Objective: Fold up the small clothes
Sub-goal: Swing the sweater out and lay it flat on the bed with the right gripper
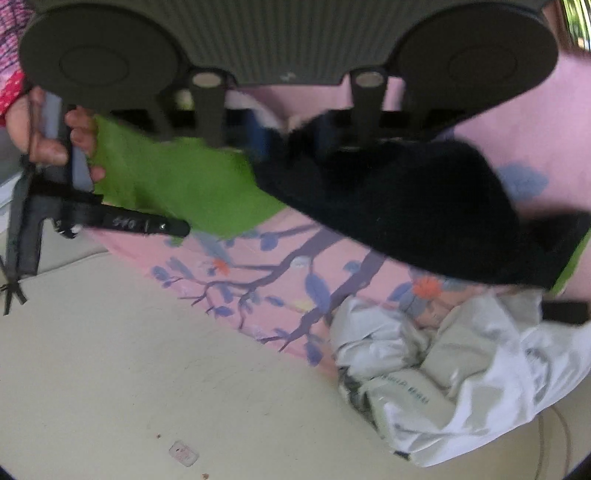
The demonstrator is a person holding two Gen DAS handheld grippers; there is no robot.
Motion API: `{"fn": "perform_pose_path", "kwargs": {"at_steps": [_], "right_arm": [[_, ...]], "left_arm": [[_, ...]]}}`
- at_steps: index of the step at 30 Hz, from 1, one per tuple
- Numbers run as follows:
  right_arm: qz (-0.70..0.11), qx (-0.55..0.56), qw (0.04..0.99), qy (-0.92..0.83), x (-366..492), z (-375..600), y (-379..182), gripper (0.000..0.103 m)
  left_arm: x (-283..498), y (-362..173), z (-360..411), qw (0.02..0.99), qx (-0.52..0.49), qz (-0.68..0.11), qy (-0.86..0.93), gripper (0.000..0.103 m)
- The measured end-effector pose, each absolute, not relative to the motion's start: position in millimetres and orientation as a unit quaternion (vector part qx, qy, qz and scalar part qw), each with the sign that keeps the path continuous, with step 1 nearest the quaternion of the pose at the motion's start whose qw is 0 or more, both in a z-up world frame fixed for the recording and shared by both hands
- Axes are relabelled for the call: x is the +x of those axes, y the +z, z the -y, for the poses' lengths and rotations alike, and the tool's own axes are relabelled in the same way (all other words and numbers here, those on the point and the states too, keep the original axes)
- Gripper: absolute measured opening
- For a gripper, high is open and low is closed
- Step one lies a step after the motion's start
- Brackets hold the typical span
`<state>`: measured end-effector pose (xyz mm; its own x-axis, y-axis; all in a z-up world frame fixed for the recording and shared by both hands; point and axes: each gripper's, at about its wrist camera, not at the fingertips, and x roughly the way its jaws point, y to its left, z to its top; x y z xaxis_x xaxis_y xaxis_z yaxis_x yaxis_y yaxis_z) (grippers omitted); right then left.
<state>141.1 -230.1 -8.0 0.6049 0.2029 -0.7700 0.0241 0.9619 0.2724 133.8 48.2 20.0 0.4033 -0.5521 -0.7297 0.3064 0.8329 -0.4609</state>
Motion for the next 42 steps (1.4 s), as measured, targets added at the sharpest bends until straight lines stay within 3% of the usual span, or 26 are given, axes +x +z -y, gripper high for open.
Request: {"fn": "perform_pose_path", "kwargs": {"at_steps": [7,9,10,13,14,18,24,31,37,42], "right_arm": [[-0.282,0.256,0.924,0.026,141.5,279.9,57.9,0.007],[-0.252,0.267,0.93,0.027,148.0,280.3,62.4,0.008],[-0.25,0.253,0.934,0.019,153.7,274.1,58.3,0.012],[-0.307,0.184,0.934,-0.002,171.0,253.9,29.6,0.043],[-0.32,0.175,0.931,-0.009,168.8,253.2,21.9,0.046],[-0.32,0.194,0.927,0.009,124.8,277.8,15.0,0.047],[-0.262,0.222,0.939,-0.012,-19.4,350.9,37.5,0.054],[-0.214,0.19,0.94,-0.187,-149.3,442.8,56.6,0.059],[-0.218,0.162,0.937,-0.218,-161.7,491.6,73.4,0.059],[-0.287,0.022,0.938,-0.193,-111.1,467.5,67.1,0.062]], "left_arm": [[137.8,99.4,-61.4,0.885,-0.132,-0.339,-0.29,0.017],[144.6,102.2,-55.5,0.894,-0.119,-0.331,-0.276,0.019],[151.5,95.3,-49.3,0.897,-0.106,-0.341,-0.26,0.023],[173.3,53.0,-30.6,0.89,-0.05,-0.41,-0.191,0.028],[175.3,38.8,-30.6,0.881,-0.049,-0.434,-0.182,0.029],[153.4,28.7,-46.7,0.882,-0.068,-0.43,-0.182,0.046],[100.7,57.1,-67.6,0.907,-0.083,-0.372,-0.179,0.05],[64.7,71.4,-2.3,0.899,-0.056,-0.356,-0.248,0.052],[58.7,32.6,75.1,0.9,-0.012,-0.354,-0.255,0.054],[54.0,-6.1,102.7,0.904,0.043,-0.349,-0.243,0.055]]}}
